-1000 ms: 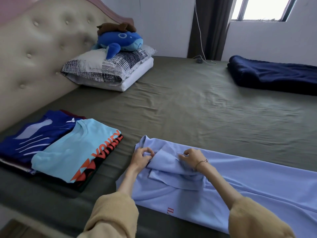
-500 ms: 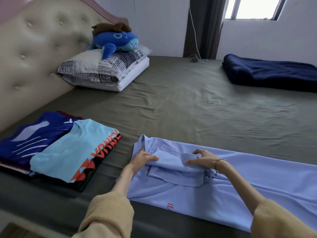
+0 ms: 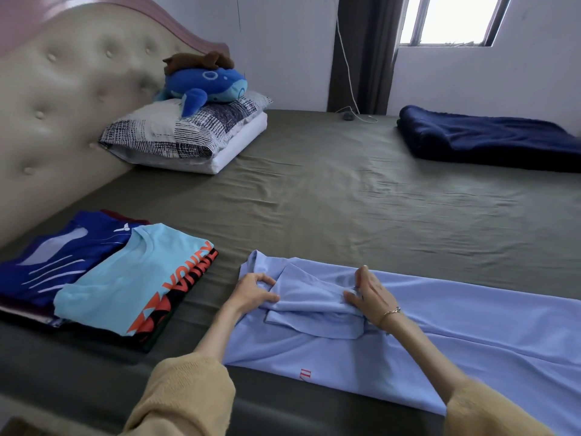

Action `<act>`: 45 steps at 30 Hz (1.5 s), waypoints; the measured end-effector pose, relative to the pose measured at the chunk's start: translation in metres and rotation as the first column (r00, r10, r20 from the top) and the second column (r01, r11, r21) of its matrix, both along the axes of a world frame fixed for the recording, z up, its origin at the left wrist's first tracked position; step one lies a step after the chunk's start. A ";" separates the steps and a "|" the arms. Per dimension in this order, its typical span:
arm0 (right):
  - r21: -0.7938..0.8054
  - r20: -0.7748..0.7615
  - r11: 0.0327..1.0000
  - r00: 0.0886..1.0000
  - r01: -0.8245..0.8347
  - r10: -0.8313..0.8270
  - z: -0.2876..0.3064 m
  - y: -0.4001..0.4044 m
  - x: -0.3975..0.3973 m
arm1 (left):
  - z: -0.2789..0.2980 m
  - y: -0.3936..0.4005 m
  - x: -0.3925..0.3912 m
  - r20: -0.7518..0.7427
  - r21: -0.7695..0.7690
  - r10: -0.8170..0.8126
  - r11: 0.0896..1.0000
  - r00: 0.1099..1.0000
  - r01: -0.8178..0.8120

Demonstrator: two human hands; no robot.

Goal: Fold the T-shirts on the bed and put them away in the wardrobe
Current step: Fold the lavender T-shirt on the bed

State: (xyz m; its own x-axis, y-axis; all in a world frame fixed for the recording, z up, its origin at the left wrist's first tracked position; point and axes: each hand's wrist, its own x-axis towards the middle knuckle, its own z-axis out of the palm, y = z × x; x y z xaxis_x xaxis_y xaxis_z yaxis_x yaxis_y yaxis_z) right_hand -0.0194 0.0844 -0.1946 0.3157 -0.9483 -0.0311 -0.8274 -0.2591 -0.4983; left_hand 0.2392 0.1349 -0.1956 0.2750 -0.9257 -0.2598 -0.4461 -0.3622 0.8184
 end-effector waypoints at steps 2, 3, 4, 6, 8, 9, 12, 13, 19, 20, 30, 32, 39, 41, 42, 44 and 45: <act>-0.024 -0.064 0.999 0.998 -0.026 0.024 -0.003 0.003 -0.002 | 0.003 0.000 -0.009 0.062 -0.038 0.087 0.996 0.994 -0.084; -0.019 -0.094 0.999 0.995 -0.040 0.038 -0.005 0.004 -0.002 | 0.004 0.000 -0.014 0.108 -0.057 0.140 0.989 0.984 -0.134; -0.013 -0.104 0.999 0.993 -0.051 0.049 -0.006 0.004 -0.004 | 0.006 0.000 -0.019 0.165 -0.073 0.182 0.982 0.969 -0.173; -0.016 -0.097 0.999 0.994 -0.045 0.043 -0.005 0.004 -0.008 | 0.007 0.000 -0.029 0.307 -0.085 0.217 0.976 0.927 -0.201; -0.030 -0.096 0.999 0.995 -0.024 0.021 -0.003 0.006 -0.017 | 0.008 0.002 -0.044 0.454 -0.084 0.176 0.984 0.873 -0.154; -0.033 -0.098 0.999 0.995 -0.010 0.006 -0.002 0.007 -0.024 | 0.008 0.002 -0.054 0.521 -0.080 0.140 0.990 0.842 -0.115; -0.004 -0.128 0.998 0.990 0.064 -0.063 -0.001 0.011 -0.053 | 0.007 0.005 -0.087 0.656 -0.095 0.063 0.995 0.752 0.000; 0.002 -0.151 0.996 0.985 0.090 -0.088 -0.001 0.013 -0.065 | 0.006 0.006 -0.099 0.674 -0.125 0.065 0.992 0.736 0.027; -0.013 -0.208 0.944 0.923 0.330 -0.325 0.000 0.029 -0.172 | -0.001 0.010 -0.173 0.675 -0.182 0.001 0.969 0.738 0.165; -0.019 -0.204 0.926 0.905 0.377 -0.373 0.000 0.032 -0.189 | -0.002 0.009 -0.184 0.681 -0.186 -0.013 0.964 0.732 0.191; -0.114 -0.221 0.718 0.687 0.687 -0.692 -0.008 0.061 -0.309 | -0.009 -0.007 -0.311 0.571 -0.163 -0.336 0.848 0.749 0.504; -0.098 -0.193 0.682 0.658 0.725 -0.728 -0.009 0.059 -0.318 | -0.010 -0.009 -0.325 0.540 -0.153 -0.403 0.816 0.739 0.557; -0.111 -0.188 0.597 0.573 0.794 -0.798 -0.011 0.053 -0.330 | -0.009 -0.015 -0.362 0.550 -0.137 -0.529 0.706 0.646 0.695; -0.082 -0.195 0.604 0.581 0.793 -0.790 -0.013 0.048 -0.330 | -0.009 -0.017 -0.367 0.564 -0.132 -0.538 0.690 0.626 0.712; -0.069 -0.185 0.607 0.588 0.792 -0.788 -0.011 0.047 -0.330 | -0.009 -0.019 -0.368 0.560 -0.127 -0.546 0.687 0.623 0.716; -0.049 -0.180 0.611 0.595 0.790 -0.783 -0.008 0.044 -0.329 | -0.010 -0.021 -0.368 0.545 -0.109 -0.564 0.686 0.621 0.719; -0.044 -0.176 0.612 0.597 0.790 -0.783 -0.007 0.043 -0.330 | -0.010 -0.022 -0.369 0.534 -0.107 -0.570 0.687 0.625 0.718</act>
State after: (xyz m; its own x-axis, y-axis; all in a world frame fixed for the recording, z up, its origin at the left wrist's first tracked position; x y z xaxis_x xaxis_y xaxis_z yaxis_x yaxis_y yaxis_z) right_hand -0.3498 0.1278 -0.2014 -0.5649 -0.8239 -0.0446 -0.7692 0.5454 -0.3328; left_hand -0.1296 0.1127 -0.2051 -0.4136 -0.9100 0.0281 -0.7896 0.3739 0.4866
